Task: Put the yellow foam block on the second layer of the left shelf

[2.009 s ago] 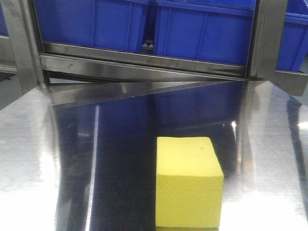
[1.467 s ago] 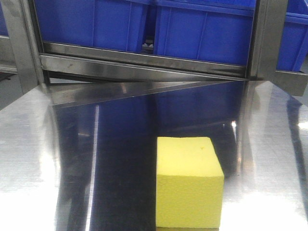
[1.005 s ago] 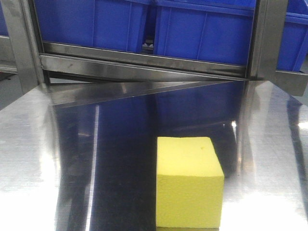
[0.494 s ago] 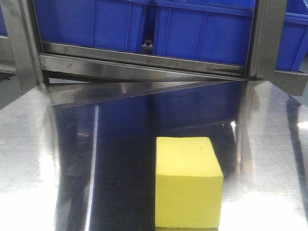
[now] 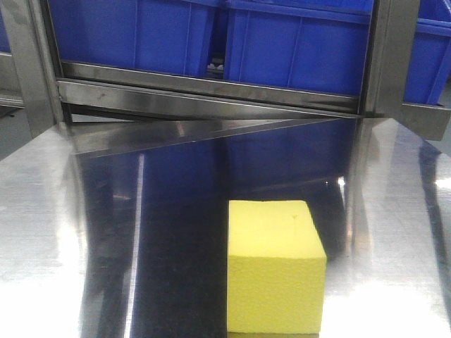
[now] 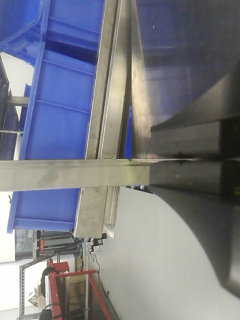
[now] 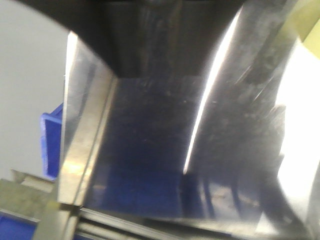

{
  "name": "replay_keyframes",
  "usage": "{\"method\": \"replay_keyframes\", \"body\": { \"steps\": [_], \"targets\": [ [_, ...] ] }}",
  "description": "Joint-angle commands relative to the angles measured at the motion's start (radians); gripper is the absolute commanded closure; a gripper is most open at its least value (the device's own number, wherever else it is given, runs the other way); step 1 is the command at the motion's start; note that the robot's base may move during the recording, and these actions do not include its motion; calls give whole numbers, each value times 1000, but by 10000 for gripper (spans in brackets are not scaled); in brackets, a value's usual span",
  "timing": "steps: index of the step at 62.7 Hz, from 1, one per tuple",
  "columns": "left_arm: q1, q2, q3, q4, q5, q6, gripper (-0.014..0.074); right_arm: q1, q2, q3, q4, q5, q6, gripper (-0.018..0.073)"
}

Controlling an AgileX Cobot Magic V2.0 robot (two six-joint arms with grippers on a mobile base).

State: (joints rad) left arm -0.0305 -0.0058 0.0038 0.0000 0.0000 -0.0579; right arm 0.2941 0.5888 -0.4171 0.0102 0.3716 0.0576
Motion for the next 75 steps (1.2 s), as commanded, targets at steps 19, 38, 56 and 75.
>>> {"method": "replay_keyframes", "body": {
  "steps": [19,38,56,75],
  "targets": [
    [2,-20,28,-6,-81,-3,472,123,184,-216,-74,103,287,-68],
    [2,-20,28,-6,-81,-3,472,313,435,-459,-174,457,726,-68],
    [2,-20,28,-6,-81,-3,472,472,672,-641,-174,605,855,-68],
    [2,-20,28,-6,-81,-3,472,575,812,-712,-174,592,955,-68]
  ]
}}
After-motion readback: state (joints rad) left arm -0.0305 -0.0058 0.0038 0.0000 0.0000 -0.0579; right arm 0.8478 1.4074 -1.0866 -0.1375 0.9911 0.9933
